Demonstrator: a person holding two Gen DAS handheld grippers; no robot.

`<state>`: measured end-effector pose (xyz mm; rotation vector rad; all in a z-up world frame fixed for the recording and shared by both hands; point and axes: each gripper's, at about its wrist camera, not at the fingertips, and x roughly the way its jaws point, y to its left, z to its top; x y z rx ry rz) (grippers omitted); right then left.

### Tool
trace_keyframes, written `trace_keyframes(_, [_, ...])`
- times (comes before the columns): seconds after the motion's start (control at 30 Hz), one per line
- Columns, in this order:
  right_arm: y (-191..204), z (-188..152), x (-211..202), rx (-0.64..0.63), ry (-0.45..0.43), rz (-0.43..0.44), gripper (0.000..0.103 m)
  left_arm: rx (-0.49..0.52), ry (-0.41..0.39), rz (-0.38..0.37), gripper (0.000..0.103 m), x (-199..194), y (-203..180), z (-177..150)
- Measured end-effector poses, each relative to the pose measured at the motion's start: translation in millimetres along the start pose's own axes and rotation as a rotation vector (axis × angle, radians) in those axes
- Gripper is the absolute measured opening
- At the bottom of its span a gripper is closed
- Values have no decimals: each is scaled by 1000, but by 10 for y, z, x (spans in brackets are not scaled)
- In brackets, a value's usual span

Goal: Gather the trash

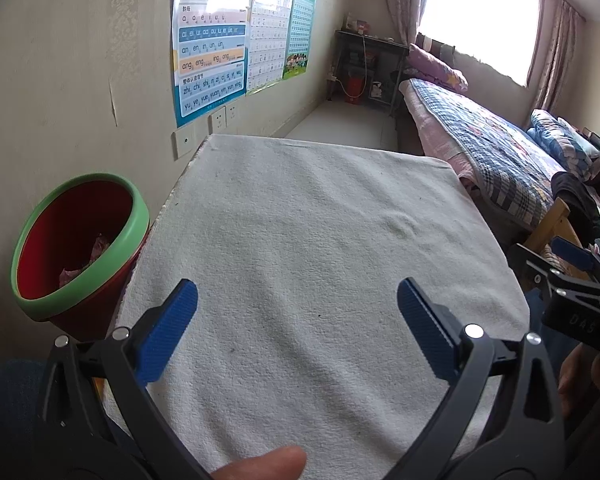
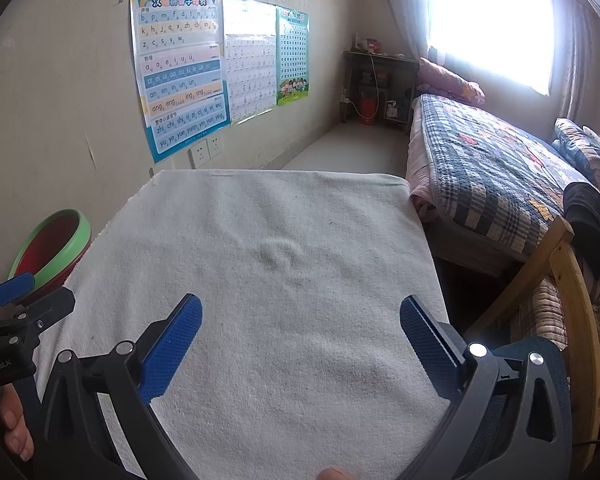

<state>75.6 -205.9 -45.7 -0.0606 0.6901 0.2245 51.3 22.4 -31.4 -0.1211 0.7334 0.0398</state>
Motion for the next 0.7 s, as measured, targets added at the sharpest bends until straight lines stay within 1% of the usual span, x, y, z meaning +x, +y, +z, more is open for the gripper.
trace_keyframes(0.27, [-2, -9, 12, -5, 5, 1, 96, 1, -1, 0, 98, -2, -8, 0])
trace_keyframes(0.37, [-1, -8, 11, -5, 5, 1, 96, 7, -33, -21, 98, -60, -18, -3])
trace_keyframes(0.43, [1, -3, 9, -5, 5, 1, 96, 28, -37, -26, 98, -70, -62, -4])
trace_keyframes(0.53, [3, -7, 8, -6, 5, 1, 96, 61, -16, 2, 98, -21, -129, -8])
trace_keyframes(0.7, [4, -10, 12, -3, 7, 0, 96, 50, -15, 12, 98, -16, -104, -15])
